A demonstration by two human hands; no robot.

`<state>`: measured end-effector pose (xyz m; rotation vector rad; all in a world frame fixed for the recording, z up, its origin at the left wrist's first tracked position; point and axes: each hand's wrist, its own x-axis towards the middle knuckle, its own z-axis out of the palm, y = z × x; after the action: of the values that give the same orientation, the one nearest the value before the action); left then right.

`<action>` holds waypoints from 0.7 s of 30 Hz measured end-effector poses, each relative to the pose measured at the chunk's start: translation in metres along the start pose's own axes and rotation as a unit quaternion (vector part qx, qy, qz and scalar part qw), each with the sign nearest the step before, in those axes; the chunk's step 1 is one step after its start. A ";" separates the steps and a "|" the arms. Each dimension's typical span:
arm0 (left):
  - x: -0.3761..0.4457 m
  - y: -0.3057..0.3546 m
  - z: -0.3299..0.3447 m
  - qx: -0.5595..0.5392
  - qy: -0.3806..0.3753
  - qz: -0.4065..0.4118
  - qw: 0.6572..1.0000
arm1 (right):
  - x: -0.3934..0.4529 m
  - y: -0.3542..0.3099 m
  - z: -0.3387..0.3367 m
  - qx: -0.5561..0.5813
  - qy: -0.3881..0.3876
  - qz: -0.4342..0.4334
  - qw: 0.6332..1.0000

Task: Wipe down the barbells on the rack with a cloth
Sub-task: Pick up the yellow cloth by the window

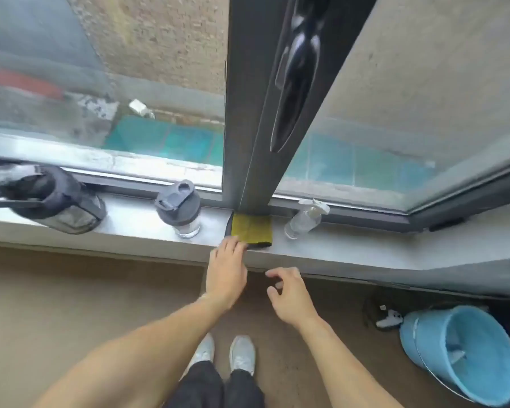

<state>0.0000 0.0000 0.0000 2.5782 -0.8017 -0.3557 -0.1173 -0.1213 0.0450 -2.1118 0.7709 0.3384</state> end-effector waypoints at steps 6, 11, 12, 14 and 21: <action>0.061 -0.029 0.068 0.128 -0.037 0.039 0.990 | 0.053 0.029 0.000 0.050 -0.033 0.060 0.996; 0.066 -0.023 0.077 0.090 -0.021 0.006 0.996 | 0.050 0.056 0.001 0.058 -0.073 0.085 0.992; 0.060 -0.018 0.073 0.039 -0.031 0.002 0.999 | 0.050 0.056 -0.001 0.067 -0.067 0.091 0.991; 0.036 -0.003 0.053 -0.106 -0.050 -0.019 0.993 | 0.044 0.048 -0.009 0.118 -0.040 0.108 0.986; -0.078 0.050 -0.054 -0.493 -0.138 -0.207 0.834 | -0.011 -0.027 -0.027 0.362 -0.155 0.170 0.903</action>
<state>-0.0675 0.0247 0.0793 1.6763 -0.0332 -0.9858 -0.1092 -0.1261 0.0837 -1.1894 0.8992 0.4731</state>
